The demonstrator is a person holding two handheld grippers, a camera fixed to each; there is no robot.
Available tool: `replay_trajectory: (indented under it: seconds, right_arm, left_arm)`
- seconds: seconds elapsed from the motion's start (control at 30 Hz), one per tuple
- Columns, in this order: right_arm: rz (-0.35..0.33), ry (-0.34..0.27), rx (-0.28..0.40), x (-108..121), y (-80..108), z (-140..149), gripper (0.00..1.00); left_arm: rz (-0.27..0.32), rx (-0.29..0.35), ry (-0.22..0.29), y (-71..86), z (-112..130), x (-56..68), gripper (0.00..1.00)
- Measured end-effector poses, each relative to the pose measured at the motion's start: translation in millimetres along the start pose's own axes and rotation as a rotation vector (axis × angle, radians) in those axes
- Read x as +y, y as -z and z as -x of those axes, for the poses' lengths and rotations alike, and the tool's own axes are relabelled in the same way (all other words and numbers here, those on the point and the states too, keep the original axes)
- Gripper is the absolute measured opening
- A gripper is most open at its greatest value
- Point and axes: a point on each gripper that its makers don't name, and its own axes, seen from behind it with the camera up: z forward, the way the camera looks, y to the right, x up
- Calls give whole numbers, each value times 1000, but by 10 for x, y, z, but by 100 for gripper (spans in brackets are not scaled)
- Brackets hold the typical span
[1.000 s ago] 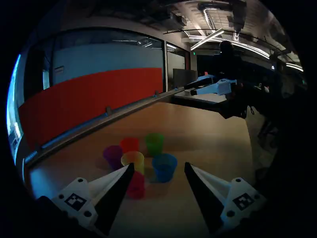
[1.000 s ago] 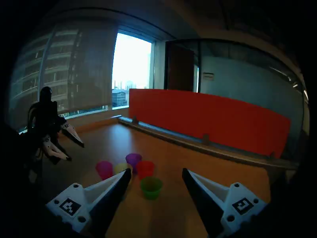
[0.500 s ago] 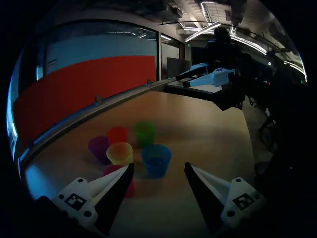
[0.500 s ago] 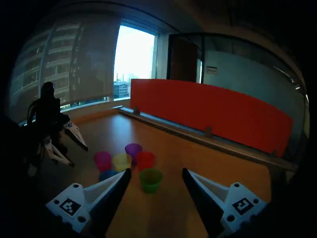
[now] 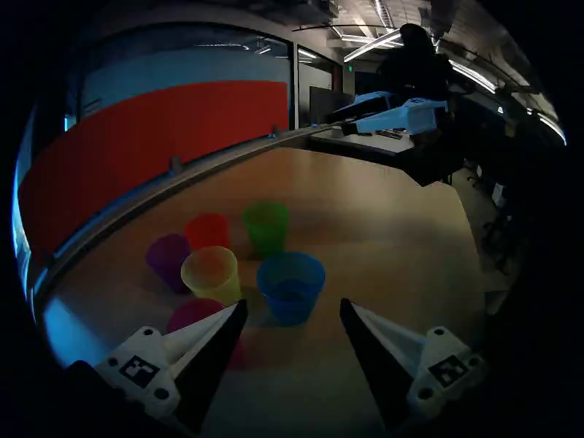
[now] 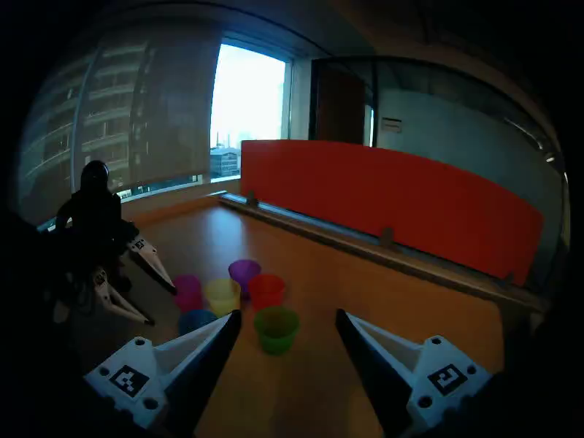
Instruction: Pour water
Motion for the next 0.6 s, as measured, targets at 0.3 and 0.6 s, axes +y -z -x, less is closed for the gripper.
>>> replay_trajectory:
  seconds: [0.3, 0.6]
  right_arm:
    - [-3, -10, 0, 54, -36, 44, 100]
    - [-1, -17, -2, 121, -61, 90, 100]
  left_arm:
    - [-1, -41, -17, -194, 7, -33, 94]
    - [-4, -90, -25, -358, 8, -53, 94]
